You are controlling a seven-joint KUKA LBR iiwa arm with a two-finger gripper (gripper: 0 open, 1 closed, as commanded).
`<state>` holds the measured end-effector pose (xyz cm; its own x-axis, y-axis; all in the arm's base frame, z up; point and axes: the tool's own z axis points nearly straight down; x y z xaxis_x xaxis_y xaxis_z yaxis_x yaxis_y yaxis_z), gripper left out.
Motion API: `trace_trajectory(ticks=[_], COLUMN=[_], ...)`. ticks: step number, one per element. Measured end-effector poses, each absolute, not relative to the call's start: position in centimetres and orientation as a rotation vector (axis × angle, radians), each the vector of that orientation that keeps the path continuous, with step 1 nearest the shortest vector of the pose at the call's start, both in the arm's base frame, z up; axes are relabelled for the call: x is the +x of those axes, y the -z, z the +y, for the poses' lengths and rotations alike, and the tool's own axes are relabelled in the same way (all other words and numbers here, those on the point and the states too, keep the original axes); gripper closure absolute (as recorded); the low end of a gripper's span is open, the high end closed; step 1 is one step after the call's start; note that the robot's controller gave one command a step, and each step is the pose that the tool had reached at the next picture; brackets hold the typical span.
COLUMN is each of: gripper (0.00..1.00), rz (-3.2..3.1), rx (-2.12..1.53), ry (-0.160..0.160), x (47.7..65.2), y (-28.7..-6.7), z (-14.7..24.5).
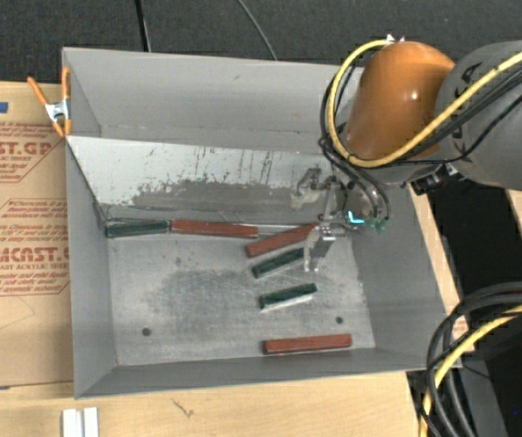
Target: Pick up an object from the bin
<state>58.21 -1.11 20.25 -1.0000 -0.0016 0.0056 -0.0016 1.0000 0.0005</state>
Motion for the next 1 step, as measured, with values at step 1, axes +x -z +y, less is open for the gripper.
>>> trace_trajectory(ticks=[1], gripper=[0.0], rz=[-3.144], rx=[0.003], ry=[0.001], x=[58.37], y=[-20.69], z=[-1.12])
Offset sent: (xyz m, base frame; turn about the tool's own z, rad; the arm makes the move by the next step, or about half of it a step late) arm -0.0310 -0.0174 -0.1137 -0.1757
